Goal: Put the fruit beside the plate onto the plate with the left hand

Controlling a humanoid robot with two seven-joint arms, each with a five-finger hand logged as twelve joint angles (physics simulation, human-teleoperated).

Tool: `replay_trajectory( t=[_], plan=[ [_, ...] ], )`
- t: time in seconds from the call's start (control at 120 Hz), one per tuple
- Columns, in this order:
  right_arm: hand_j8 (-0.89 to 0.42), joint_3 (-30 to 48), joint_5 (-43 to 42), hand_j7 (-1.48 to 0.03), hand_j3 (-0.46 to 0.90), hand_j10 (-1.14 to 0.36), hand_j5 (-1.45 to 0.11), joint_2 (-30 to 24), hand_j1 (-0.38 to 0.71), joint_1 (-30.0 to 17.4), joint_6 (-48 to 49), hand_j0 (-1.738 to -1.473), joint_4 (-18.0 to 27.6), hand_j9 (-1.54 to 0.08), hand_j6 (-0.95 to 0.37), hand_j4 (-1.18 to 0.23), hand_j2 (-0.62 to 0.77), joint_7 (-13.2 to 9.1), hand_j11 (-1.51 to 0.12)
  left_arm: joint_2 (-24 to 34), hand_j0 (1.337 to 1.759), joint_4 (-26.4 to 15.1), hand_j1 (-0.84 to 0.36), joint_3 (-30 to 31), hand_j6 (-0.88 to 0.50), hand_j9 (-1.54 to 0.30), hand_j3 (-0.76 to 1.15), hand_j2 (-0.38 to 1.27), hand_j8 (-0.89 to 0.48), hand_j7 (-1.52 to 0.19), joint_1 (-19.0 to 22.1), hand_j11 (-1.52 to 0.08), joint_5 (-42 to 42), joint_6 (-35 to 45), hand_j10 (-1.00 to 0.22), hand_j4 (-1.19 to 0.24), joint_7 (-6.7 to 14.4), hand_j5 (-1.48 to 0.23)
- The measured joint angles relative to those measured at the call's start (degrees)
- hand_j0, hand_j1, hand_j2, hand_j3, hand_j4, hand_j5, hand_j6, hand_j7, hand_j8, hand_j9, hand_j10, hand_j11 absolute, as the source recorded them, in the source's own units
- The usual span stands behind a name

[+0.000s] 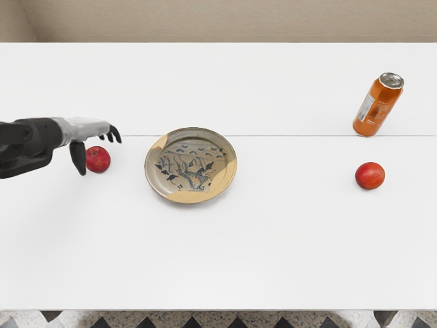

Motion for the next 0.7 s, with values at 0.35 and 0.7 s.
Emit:
replay_trajectory(
  t=[0.35, 0.7],
  plan=[
    [-0.03, 0.0, 0.0, -0.04, 0.00, -0.03, -0.04, 0.0, -0.31, 0.0, 0.0, -1.658, 0.0, -0.04, -0.03, -0.03, -0.01, 0.0, -0.04, -3.7, 1.657, 3.2, -0.04, 0.9, -0.32, -0.43, 0.00, 0.00, -0.32, -0.43, 3.4, -0.43, 0.2, 4.2, -0.32, -0.32, 0.0, -0.43],
    [-0.03, 0.0, 0.0, -0.04, 0.00, -0.03, -0.04, 0.0, -0.31, 0.0, 0.0, -1.658, 0.0, -0.04, -0.03, -0.03, -0.01, 0.0, -0.04, -4.3, 1.658, 4.5, -0.10, 2.0, -0.30, -0.48, 0.00, 0.07, -0.37, -0.54, 4.6, -0.48, 0.1, 6.7, -0.37, -0.37, -0.2, -0.48]
  ],
)
